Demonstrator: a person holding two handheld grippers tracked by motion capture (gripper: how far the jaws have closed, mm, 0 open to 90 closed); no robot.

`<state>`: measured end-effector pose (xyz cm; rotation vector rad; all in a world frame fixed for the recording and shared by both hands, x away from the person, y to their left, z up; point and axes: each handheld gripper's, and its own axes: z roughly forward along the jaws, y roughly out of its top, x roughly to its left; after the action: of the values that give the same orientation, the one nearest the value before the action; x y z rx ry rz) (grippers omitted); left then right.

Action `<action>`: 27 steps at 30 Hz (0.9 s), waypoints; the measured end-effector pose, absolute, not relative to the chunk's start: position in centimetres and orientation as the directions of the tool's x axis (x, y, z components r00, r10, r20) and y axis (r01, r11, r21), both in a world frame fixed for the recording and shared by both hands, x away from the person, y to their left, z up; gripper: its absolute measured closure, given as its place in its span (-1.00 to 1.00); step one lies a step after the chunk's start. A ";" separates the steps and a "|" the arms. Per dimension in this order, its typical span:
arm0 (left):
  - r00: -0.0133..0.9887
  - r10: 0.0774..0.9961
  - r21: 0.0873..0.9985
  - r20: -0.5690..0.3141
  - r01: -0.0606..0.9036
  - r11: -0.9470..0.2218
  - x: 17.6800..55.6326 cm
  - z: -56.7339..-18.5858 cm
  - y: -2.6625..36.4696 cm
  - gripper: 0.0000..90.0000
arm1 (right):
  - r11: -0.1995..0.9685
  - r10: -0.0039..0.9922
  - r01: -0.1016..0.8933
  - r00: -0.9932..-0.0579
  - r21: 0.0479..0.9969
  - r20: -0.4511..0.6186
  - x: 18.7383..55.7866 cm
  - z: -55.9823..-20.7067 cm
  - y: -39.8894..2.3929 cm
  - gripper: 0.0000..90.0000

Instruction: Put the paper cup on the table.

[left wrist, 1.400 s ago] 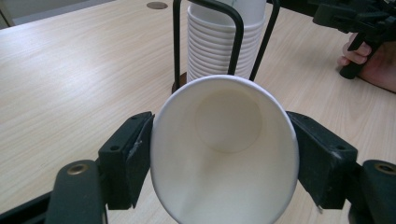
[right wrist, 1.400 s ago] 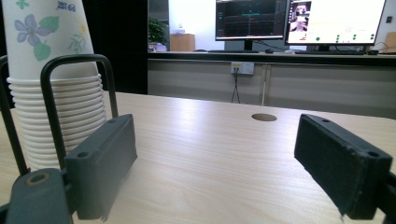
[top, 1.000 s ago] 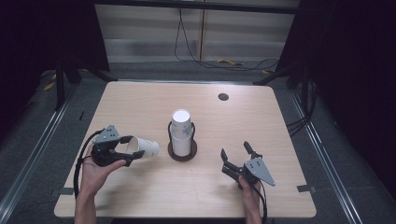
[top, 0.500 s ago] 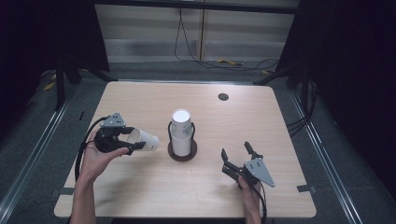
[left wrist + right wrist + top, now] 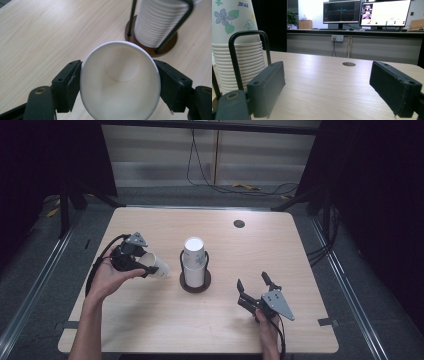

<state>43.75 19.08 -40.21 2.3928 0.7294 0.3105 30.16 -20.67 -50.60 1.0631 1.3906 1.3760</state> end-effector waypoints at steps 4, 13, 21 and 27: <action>0.827 0.562 0.604 0.007 0.445 -0.661 44.5 -40.8 19.0 -0.44 | 0.024 0.969 -0.014 -0.246 1.000 -0.026 30.1 -50.6 -20.7 -0.72; 0.813 0.582 0.538 0.022 0.481 -0.693 45.7 -41.0 18.7 -0.44 | 0.016 0.969 -0.010 -0.248 1.000 -0.018 30.1 -50.6 -20.7 -0.72; 0.827 0.561 0.489 0.040 0.473 -0.732 46.2 -41.7 18.1 -0.46 | 0.016 0.969 -0.010 -0.248 1.000 -0.018 30.1 -50.6 -20.7 -0.72; 0.824 0.565 0.485 0.047 0.475 -0.734 46.4 -42.0 17.9 -0.48 | 0.016 0.970 -0.014 -0.244 1.000 -0.019 30.1 -50.6 -20.7 -0.72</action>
<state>46.40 17.93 -42.05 2.5439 0.7717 0.2645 30.12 -20.73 -50.61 1.0603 1.3873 1.3801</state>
